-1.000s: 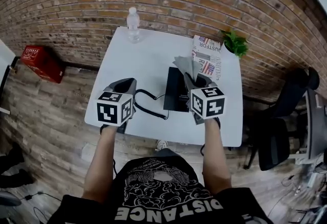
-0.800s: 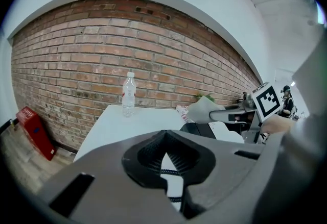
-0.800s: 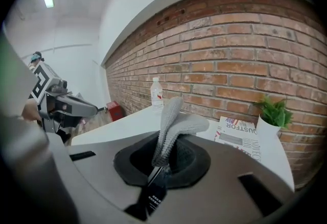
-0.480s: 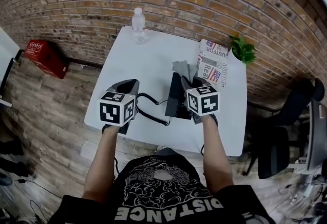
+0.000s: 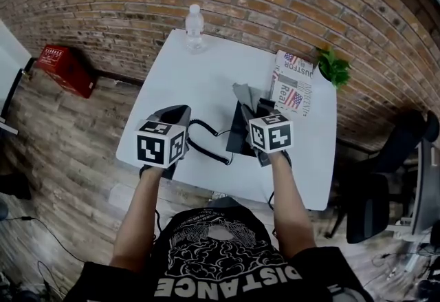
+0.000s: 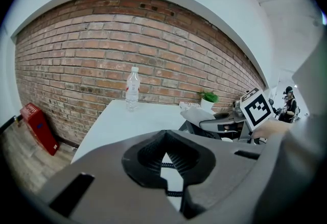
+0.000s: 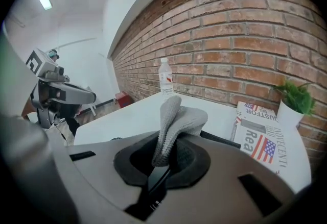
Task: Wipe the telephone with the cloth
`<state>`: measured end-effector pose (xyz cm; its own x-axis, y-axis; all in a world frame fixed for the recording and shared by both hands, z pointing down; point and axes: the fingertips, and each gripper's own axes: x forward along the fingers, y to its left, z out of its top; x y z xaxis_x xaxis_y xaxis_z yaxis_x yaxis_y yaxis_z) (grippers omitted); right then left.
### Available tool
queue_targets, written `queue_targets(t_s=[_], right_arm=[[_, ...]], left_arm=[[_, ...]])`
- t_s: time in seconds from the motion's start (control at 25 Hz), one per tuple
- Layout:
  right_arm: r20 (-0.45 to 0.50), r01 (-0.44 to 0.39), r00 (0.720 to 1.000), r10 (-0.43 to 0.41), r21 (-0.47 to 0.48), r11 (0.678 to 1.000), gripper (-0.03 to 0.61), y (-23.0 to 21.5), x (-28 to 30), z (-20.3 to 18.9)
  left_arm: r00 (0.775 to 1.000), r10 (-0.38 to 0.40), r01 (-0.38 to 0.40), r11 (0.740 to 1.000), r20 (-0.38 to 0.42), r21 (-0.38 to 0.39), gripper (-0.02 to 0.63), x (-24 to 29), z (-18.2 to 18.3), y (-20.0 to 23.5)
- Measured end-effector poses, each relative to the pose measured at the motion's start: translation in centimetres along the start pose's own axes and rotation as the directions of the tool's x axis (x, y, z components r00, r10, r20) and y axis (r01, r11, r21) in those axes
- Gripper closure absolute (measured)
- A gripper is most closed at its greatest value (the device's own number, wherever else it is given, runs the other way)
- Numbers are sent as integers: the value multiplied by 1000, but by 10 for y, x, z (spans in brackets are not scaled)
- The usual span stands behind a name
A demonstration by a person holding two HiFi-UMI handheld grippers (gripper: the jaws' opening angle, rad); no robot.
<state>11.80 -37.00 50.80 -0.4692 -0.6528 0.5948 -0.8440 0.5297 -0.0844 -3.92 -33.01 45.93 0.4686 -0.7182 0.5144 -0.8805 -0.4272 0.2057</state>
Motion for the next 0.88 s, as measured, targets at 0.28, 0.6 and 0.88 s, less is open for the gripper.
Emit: queue_targets(t_s=[0.28, 0.6, 0.88], right_arm=[[-13, -9, 1000, 9, 8, 1000, 568, 8, -1, -13], [-19, -9, 1000, 10, 46, 999, 568, 16, -9, -30], [-15, -10, 1000, 11, 96, 995, 568, 26, -17, -41]], left_arm=[[1000, -5, 5, 1000, -17, 6, 607, -5, -14, -7], [999, -15, 16, 1000, -30, 17, 609, -15, -26, -17], [999, -31, 32, 999, -37, 32, 609, -25, -33, -26]])
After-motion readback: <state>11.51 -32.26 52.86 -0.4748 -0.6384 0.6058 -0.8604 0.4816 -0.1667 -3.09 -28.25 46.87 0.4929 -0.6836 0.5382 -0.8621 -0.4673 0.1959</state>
